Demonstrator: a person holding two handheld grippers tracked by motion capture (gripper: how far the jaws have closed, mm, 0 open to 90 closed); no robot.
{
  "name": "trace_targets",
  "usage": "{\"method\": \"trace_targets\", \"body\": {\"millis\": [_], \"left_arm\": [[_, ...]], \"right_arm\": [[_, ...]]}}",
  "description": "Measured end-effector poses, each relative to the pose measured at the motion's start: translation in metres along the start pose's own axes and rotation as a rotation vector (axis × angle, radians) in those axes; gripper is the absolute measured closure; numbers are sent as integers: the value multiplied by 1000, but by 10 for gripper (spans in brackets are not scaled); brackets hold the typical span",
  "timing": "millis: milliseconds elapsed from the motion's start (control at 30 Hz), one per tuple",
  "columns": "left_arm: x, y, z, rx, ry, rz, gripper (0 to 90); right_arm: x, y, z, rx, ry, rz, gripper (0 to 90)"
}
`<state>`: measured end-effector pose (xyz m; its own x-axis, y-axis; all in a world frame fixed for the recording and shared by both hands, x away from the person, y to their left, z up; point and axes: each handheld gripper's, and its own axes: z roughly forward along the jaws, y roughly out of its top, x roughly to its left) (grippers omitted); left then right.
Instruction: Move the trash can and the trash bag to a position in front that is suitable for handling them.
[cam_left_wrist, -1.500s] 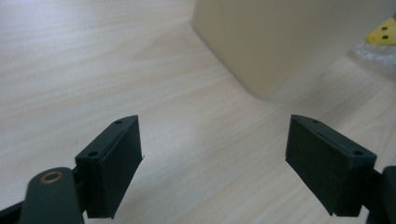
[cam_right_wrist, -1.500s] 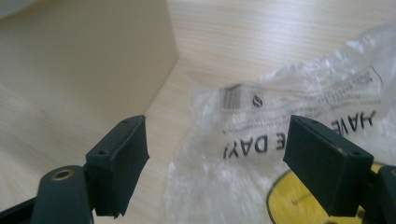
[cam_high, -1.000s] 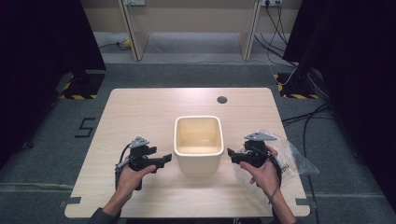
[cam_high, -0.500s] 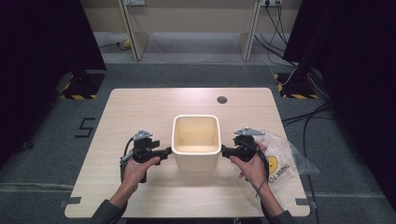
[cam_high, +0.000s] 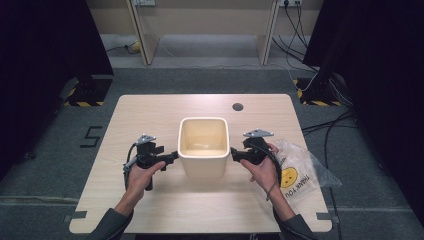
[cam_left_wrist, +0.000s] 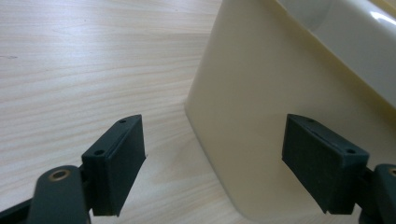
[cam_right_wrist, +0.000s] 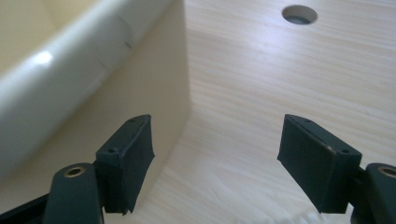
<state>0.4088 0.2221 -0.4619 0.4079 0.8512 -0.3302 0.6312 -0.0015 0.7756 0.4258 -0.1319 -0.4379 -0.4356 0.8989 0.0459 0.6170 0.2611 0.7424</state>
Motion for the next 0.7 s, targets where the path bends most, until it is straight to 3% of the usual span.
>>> {"method": "trace_targets", "body": {"millis": [200,433,533,567,700], "left_arm": [[4,-13,-12,17,4,8,211],[6,-29,-21,46,3,21,210],[6,-34,-22,53,-3,17,210],[7,-37,-22,59,-7,12,210],[8,-40,-22,68,-7,8,210]], "right_arm": [[-17,-29,-11,74,-56,2,254],[-25,-44,-19,110,-115,6,227],[-29,-48,-17,129,-124,20,228],[-35,-52,-10,160,-118,50,237],[-40,-55,1,204,-104,41,294]]}}
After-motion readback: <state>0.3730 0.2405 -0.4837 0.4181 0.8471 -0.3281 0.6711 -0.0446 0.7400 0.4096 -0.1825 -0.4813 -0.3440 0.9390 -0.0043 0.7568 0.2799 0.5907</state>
